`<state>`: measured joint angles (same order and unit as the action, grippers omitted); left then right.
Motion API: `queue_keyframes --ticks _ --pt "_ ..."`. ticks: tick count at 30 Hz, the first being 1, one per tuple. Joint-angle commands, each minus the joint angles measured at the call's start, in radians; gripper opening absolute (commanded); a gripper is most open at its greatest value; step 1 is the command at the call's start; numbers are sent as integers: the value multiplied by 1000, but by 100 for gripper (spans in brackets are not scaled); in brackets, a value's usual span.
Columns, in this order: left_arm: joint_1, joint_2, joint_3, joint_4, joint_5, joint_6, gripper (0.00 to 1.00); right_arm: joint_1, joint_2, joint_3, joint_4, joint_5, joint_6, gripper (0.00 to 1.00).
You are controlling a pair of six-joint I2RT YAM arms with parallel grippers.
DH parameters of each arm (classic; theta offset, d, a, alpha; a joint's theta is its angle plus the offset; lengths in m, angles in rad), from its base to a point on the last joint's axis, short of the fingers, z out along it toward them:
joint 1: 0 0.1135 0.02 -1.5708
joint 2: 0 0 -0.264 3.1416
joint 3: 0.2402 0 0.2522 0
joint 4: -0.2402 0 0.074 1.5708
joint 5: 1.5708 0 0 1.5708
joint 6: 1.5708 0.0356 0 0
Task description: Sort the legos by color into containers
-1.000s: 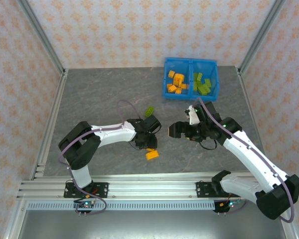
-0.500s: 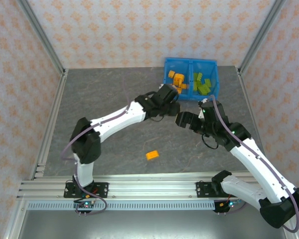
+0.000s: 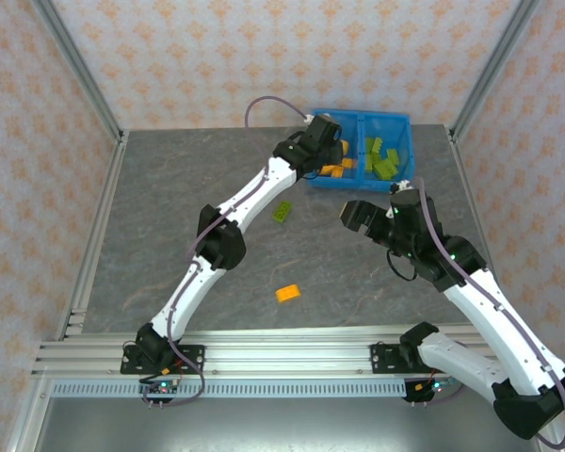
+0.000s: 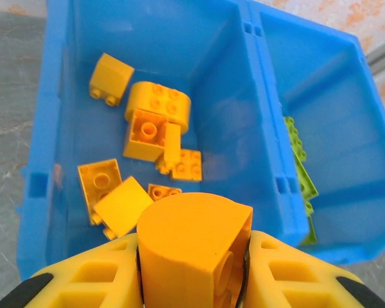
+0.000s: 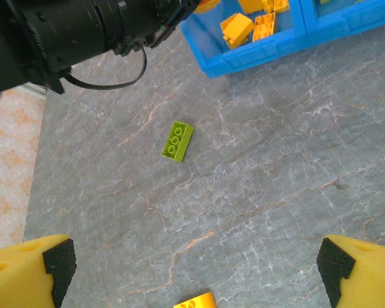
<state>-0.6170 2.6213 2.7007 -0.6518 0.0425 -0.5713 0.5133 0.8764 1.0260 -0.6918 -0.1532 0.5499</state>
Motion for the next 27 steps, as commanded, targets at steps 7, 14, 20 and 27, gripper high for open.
queue_keyframes --ticks 7,14,20,27 --pt "9 32 128 208 -168 7 43 -2 -44 34 -25 29 8 98" --pt "22 -10 139 147 -200 26 64 -2 -85 6 -33 49 15 98" --pt "22 -136 128 -17 -187 6 69 -2 -77 -17 -13 35 28 98" --pt "11 -498 -275 -51 -35 27 72 -2 -69 -32 0 52 31 99"
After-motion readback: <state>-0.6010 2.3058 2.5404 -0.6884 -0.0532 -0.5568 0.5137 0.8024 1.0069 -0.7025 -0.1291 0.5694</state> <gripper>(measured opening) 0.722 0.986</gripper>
